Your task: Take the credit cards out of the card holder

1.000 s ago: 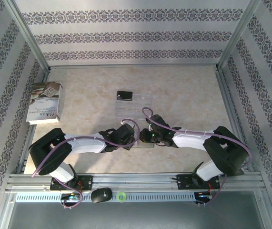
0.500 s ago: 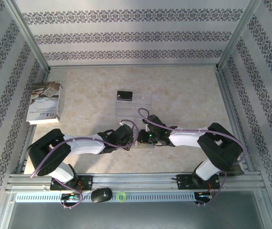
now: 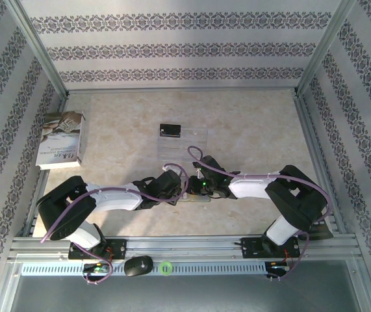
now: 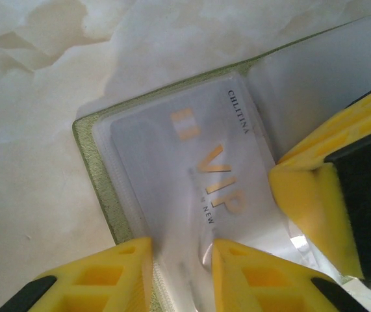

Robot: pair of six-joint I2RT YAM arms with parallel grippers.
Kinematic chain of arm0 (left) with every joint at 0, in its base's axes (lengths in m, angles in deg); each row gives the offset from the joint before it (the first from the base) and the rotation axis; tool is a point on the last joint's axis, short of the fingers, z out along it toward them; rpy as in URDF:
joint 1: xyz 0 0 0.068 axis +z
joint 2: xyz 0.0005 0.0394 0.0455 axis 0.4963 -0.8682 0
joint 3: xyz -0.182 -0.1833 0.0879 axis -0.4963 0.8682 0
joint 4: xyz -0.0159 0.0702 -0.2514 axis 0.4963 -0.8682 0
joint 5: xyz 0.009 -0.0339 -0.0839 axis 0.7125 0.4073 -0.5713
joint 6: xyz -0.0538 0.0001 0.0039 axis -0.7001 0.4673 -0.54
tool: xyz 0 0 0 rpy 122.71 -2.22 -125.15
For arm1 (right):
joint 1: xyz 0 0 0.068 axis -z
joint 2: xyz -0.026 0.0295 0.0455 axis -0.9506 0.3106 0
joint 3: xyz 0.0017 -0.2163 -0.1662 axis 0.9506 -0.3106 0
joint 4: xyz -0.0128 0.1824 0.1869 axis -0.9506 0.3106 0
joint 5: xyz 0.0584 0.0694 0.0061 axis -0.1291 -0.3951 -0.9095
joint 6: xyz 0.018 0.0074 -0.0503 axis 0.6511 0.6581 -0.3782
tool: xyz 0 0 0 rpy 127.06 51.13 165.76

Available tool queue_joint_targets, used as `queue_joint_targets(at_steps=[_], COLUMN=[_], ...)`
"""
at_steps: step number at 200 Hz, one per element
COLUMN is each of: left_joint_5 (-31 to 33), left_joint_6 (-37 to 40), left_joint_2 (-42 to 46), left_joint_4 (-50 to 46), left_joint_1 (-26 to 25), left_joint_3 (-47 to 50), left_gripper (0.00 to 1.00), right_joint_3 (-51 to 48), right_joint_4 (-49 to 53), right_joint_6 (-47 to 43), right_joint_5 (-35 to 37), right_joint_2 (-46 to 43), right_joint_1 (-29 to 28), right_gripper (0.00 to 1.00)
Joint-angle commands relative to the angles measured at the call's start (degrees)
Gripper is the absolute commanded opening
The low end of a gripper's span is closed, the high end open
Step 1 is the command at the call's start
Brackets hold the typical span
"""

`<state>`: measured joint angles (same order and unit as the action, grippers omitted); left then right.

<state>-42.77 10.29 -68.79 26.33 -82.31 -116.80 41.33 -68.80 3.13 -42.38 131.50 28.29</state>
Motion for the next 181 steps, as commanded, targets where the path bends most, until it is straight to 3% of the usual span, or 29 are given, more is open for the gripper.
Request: queue_joint_targets(at_steps=[1,26,76,159,181], left_joint_5=[-2.55,-2.94,-1.96,-2.93,-3.27], left_joint_6=[-0.23,0.02,-1.19,-2.09,-2.0], left_joint_2=[-0.08,-0.52,1.6,4.56,4.22], left_joint_4=[-1.26,-1.24,-1.07,0.66,0.68], left_joint_1=[-0.88,-0.87,-0.3,2.19,2.46], left_joint_3=[1.27,1.07,2.61,4.91,4.82], left_gripper=[0.31,0.32,0.38,0.4,0.39], right_joint_3=[1.26,1.67,1.79,0.56,-0.06], right_joint_4=[-2.54,-1.87,5.63,13.51,10.16], right_joint_6=[0.66,0.43,-2.2,-4.1,-5.98], right_joint_5=[-2.14,-1.58,6.4,14.77,11.79], right_joint_2=[2.69,3.12,0.83,-5.97,-8.33], right_joint_1=[-0.76,-0.77,-1.36,-1.87,-1.89], right_gripper=[0.2,0.18,0.0,0.0,0.09])
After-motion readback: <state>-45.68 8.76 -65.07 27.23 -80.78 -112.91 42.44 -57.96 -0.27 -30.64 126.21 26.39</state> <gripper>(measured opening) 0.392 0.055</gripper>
